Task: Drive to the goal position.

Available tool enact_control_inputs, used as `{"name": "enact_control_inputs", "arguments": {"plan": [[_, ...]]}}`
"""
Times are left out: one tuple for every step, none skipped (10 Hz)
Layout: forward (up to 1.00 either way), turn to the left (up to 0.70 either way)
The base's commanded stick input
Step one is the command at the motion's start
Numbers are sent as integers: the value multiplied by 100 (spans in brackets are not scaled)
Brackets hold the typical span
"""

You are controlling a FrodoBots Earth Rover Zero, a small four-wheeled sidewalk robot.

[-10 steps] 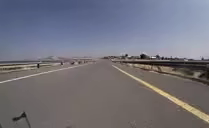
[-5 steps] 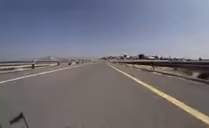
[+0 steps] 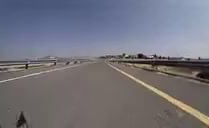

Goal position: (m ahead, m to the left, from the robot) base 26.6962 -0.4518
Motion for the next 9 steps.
{"name": "enact_control_inputs", "arguments": {"plan": [[100, 0], [100, 0], [100, 0], [100, 0], [100, 0], [100, 0], [100, 0], [100, 0], [100, 0]]}}
